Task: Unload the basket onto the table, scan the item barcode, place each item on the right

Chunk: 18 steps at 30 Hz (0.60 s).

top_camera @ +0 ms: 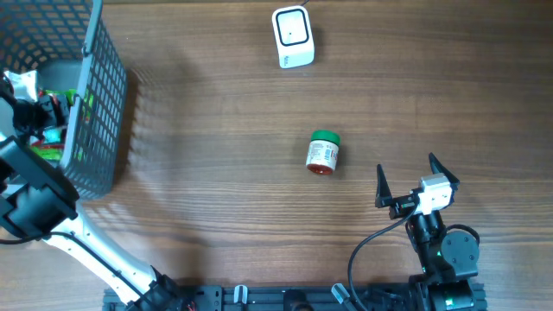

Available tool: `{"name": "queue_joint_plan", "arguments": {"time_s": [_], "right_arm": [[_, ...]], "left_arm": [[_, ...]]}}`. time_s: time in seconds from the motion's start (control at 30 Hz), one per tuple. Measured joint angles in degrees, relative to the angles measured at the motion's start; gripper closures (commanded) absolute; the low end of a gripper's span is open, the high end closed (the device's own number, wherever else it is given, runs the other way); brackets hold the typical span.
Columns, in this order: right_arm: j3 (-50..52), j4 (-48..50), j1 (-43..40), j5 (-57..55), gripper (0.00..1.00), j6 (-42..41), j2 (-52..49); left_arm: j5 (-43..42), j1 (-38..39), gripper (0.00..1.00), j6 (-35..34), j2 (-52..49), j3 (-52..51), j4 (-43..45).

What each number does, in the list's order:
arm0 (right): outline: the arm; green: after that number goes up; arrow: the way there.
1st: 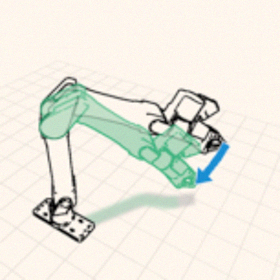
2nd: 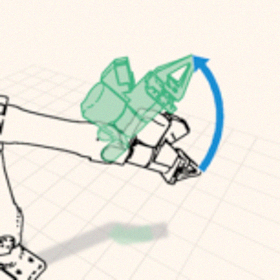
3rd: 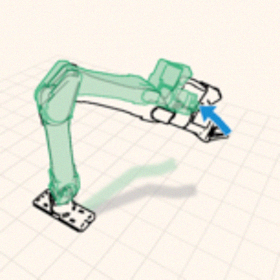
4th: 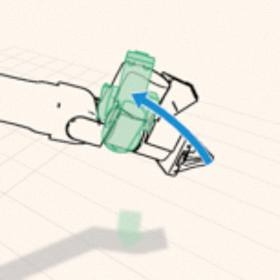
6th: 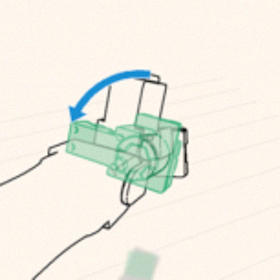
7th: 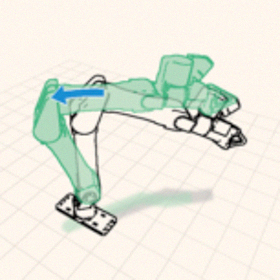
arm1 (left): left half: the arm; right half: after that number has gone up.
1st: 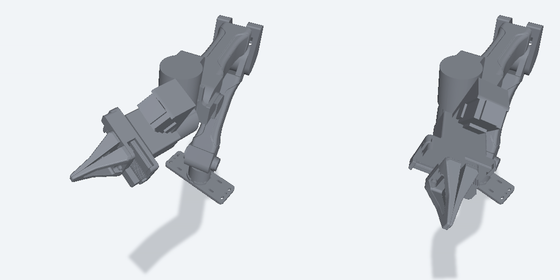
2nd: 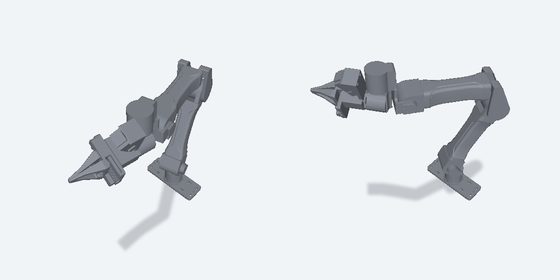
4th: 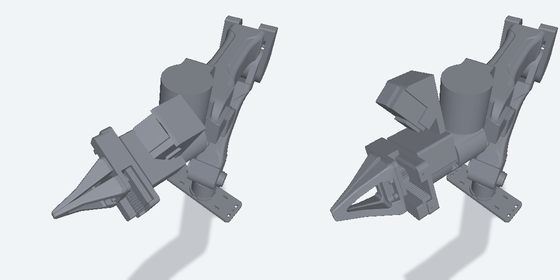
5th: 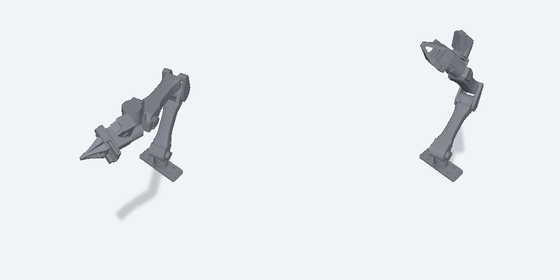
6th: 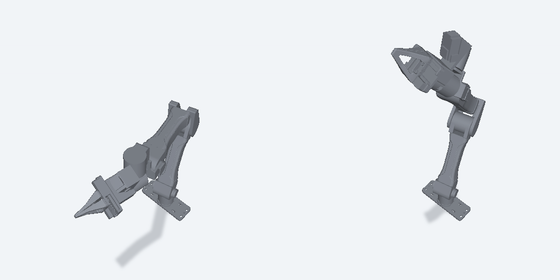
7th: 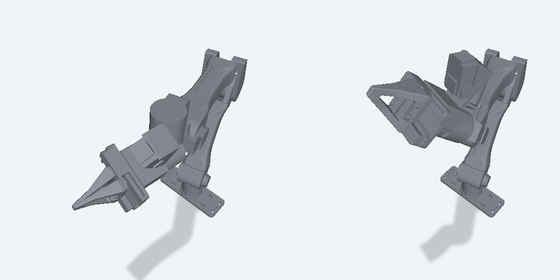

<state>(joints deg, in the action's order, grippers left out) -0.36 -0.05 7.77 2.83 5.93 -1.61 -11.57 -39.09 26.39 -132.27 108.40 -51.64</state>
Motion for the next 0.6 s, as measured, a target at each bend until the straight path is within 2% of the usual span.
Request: {"name": "queue_joint_plan", "arguments": {"time_s": [0.13,0.23,0.33,0.37,0.5,0.6], "right_arm": [[0.00,0.00,0.00,0.00,0.00,0.00,0.00],[0.00,0.00,0.00,0.00,0.00,0.00,0.00],[0.00,0.00,0.00,0.00,0.00,0.00,0.00],[0.00,0.00,0.00,0.00,0.00,0.00,0.00],[0.00,0.00,0.00,0.00,0.00,0.00,0.00],[0.00,0.00,0.00,0.00,0.00,-0.02,0.00]], "left_arm": [[-2.51,-0.04,0.00,0.55,0.63,-0.42,-2.89],[-3.26,-0.07,0.23,0.50,0.72,-0.46,-3.41],[-4.15,-0.09,0.27,0.04,0.87,-1.14,-3.82],[-4.48,-0.09,0.32,-0.13,1.46,-2.40,-2.91],[-5.29,-0.07,0.96,-2.08,3.76,-8.00,2.86],[-8.83,0.13,0.96,-3.21,4.44,-8.79,2.56]]}}
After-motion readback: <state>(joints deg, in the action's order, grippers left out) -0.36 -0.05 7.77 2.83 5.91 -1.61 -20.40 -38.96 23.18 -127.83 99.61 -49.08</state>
